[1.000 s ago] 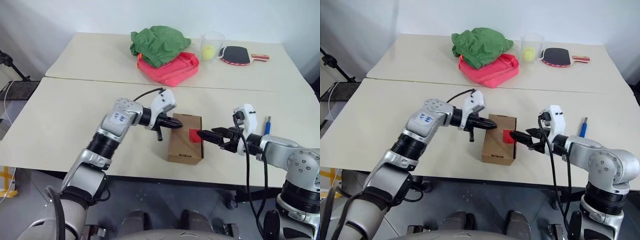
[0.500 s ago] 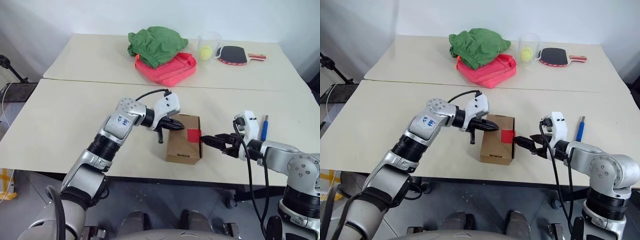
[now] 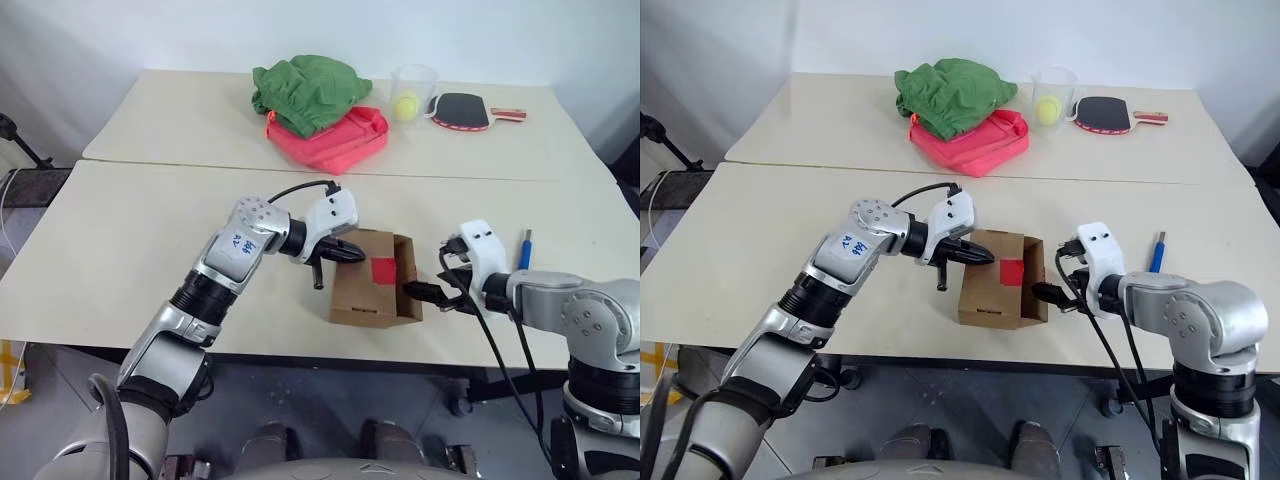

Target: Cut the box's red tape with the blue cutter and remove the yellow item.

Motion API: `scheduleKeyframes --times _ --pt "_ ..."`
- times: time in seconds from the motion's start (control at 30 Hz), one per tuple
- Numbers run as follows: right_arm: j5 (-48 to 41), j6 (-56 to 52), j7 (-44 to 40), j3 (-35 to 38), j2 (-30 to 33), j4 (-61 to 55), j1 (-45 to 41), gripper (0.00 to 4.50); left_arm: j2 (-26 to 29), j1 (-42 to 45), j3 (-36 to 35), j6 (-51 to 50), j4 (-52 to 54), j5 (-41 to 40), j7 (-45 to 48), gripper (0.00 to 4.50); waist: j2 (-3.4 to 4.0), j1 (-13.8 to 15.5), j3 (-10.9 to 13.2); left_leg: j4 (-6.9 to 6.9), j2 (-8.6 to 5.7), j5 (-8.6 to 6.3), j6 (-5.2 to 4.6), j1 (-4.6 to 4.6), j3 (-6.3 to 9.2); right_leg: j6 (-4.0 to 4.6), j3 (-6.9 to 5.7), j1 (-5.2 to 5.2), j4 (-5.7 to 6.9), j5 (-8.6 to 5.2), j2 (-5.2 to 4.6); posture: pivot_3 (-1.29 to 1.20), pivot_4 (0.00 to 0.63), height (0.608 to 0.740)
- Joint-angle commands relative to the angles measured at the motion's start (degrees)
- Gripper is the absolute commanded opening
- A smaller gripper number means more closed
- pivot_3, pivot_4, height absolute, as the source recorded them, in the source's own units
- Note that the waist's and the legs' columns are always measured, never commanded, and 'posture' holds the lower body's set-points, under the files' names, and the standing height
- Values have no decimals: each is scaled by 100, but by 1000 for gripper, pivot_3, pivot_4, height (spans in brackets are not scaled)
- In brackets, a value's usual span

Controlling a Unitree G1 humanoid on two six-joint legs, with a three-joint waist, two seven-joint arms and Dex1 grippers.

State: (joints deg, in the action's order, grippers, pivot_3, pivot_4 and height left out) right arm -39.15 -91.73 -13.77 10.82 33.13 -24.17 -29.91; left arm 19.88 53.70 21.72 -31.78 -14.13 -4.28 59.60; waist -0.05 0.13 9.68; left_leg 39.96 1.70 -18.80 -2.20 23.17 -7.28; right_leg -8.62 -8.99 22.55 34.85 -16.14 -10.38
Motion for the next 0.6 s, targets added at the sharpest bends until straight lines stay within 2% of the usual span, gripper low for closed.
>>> scheduleKeyframes --times 0.03,0.13,0.23,0.37,0.5,0.6 --pt "119 -77 85 -78 10 -19 -107 4460 -10 -237 365 -200 -95 213 51 0 0 3 0 0 -1 0 0 0 0 0 0 0 0 0 0 0 150 740" --pt "434 237 12 -598 513 -63 59 4460 -18 -269 376 -218 -51 207 42 0 0 6 0 0 -4 0 0 3 1 0 -2 0 -2 0 -2 0 150 740" --pt "796 1092 -266 -1218 1154 -146 423 4460 13 -311 374 -230 -14 206 54 0 -2 65 0 0 -7 -1 -2 3 7 -1 -3 -6 -7 0 -3 0 150 740" --pt "1067 1916 -486 -1435 1293 -168 692 4460 44 -349 376 -269 36 198 63 0 -7 49 -4 0 -5 -1 -1 0 1 -1 -2 -9 -17 0 0 0 150 740" --pt "808 2019 -582 -757 863 -118 704 4460 60 -368 361 -329 114 171 56 0 -8 15 -5 5 -2 1 -1 -1 -2 -1 0 -11 -16 0 0 0 150 740" --pt "389 1860 -1023 -24 872 197 688 4460 77 -373 353 -345 146 159 70 0 -7 30 -4 5 -3 1 -1 2 2 -1 -1 -10 -14 0 0 0 150 740"
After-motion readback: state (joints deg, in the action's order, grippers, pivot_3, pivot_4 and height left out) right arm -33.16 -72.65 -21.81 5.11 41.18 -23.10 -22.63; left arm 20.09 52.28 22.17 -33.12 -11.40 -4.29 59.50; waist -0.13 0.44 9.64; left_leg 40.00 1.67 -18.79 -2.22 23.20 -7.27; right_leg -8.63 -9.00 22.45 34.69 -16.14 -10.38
